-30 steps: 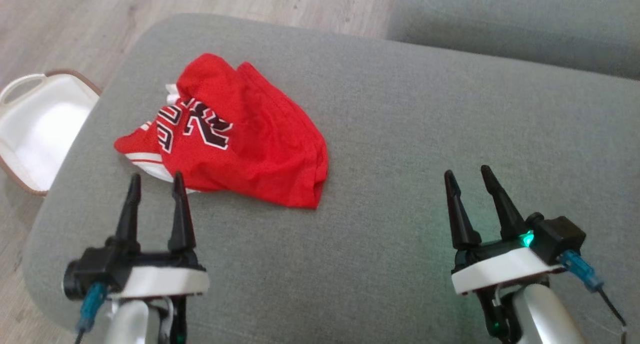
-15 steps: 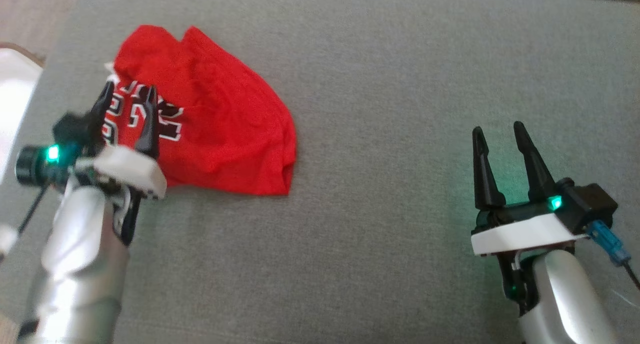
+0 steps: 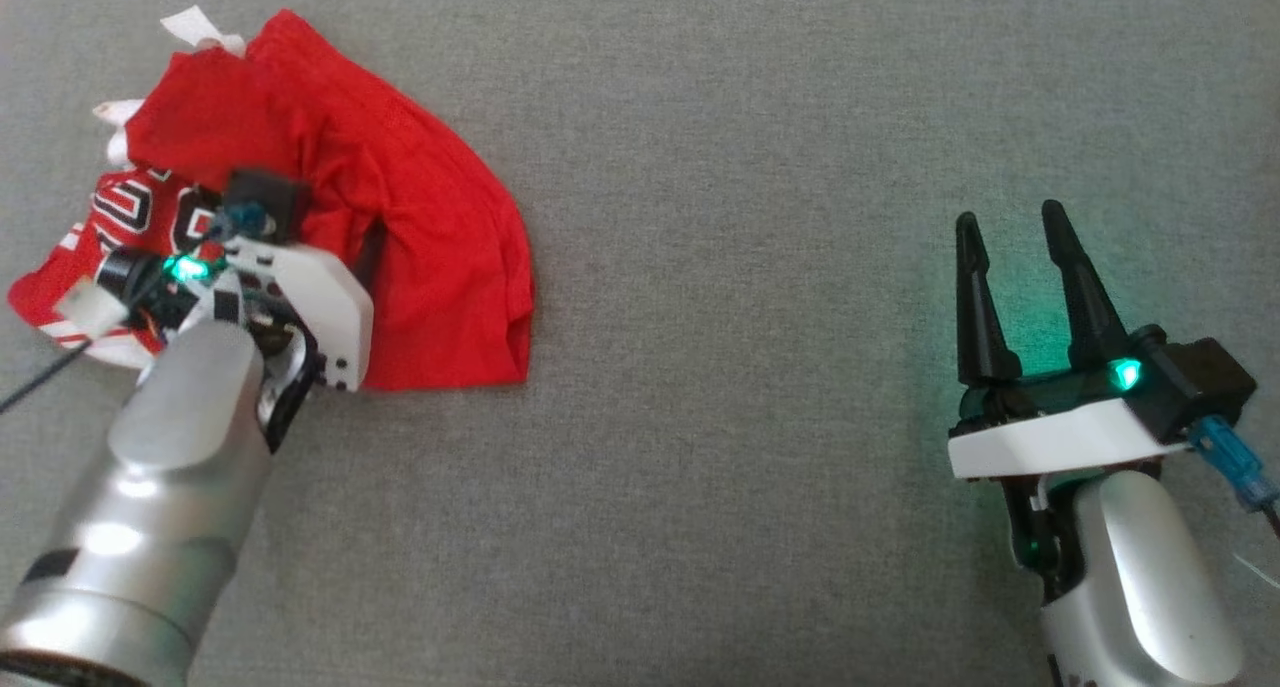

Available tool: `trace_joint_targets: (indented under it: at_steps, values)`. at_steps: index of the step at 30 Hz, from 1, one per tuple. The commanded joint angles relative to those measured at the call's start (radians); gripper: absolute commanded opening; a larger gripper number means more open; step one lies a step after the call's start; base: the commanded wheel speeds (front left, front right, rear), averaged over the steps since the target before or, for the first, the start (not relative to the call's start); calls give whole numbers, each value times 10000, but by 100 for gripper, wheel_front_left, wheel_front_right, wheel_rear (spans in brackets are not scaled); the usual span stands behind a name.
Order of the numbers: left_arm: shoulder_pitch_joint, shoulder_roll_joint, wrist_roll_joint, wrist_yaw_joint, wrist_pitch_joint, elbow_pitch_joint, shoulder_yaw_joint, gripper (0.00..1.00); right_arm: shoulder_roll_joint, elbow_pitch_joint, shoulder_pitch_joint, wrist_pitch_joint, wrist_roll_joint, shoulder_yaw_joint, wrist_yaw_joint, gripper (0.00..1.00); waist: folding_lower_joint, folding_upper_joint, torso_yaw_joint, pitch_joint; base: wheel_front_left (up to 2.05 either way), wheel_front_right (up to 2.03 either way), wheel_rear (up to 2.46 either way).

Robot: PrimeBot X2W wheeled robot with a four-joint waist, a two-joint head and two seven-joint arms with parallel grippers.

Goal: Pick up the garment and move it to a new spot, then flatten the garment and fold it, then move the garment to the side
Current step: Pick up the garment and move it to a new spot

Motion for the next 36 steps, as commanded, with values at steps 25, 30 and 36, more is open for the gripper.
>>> trace_joint_targets:
  at_steps: [25, 30, 36]
  values:
    - [-1240, 49, -1723, 263, -3354, -1731, -1990, 0, -7, -303, -328, -107, 566, 241, -9, 100, 0, 0, -1111, -690, 0, 0, 0]
    - [-1726, -631, -1571, 737, -3491, -2167, -2076, 0, -7, -431, -520, -107, 902, 369, -9, 100, 0, 0, -1925, -492, 0, 0, 0]
    - [-2344, -1335, -1542, 1263, -3701, -2149, -1959, 13, -7, -501, -662, -107, 1253, 501, -9, 100, 0, 0, -2730, -299, 0, 0, 0]
